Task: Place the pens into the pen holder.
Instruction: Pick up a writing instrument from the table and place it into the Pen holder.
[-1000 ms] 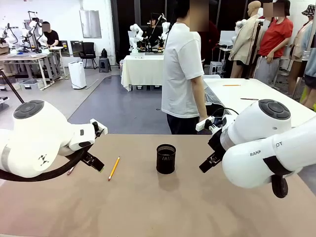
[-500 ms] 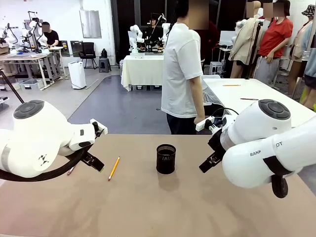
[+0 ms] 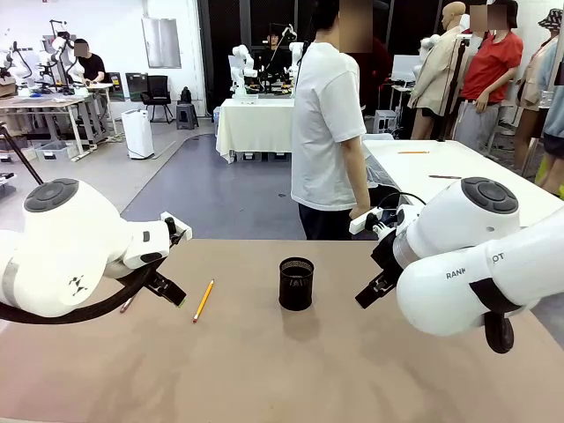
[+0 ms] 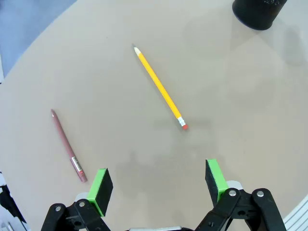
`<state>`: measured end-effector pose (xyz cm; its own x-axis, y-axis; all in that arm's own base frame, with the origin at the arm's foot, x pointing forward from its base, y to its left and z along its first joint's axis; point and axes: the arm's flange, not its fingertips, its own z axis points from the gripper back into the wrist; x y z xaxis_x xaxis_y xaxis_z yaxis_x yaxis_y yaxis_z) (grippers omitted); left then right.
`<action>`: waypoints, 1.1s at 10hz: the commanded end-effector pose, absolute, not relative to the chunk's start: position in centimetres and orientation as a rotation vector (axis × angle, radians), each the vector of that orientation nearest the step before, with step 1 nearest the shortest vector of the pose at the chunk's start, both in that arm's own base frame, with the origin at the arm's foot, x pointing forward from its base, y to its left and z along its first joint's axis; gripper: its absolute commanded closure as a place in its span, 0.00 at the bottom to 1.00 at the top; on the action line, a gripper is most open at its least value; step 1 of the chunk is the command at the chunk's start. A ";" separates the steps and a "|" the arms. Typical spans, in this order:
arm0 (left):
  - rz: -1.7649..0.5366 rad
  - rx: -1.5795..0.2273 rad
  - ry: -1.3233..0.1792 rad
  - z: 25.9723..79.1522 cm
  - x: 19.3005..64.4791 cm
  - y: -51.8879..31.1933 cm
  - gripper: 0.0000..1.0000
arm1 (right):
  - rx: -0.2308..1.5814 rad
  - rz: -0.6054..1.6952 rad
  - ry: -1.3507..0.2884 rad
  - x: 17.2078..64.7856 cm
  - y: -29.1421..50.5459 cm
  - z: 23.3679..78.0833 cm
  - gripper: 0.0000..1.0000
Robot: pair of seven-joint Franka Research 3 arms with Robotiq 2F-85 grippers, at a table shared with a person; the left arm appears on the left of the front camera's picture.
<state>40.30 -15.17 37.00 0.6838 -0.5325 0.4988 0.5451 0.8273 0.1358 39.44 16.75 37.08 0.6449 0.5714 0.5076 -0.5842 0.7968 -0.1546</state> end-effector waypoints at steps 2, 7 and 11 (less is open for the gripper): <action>-0.604 -0.024 -0.552 37.0 40.3 -15.2 0.00 | 0.025 0.657 -0.570 39.4 16.7 37.1 0.00; -0.604 -0.024 -0.552 37.0 40.3 -15.2 0.00 | 0.025 0.657 -0.570 39.4 16.7 37.1 0.00; -0.604 -0.024 -0.552 37.0 40.3 -15.2 0.00 | 0.025 0.657 -0.570 39.4 16.7 37.1 0.00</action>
<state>40.30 -15.17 37.00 0.6838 -0.5325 0.4988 0.5451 0.8273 0.1358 39.44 16.75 37.08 0.6449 0.5713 0.5076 -0.5842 0.7968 -0.1546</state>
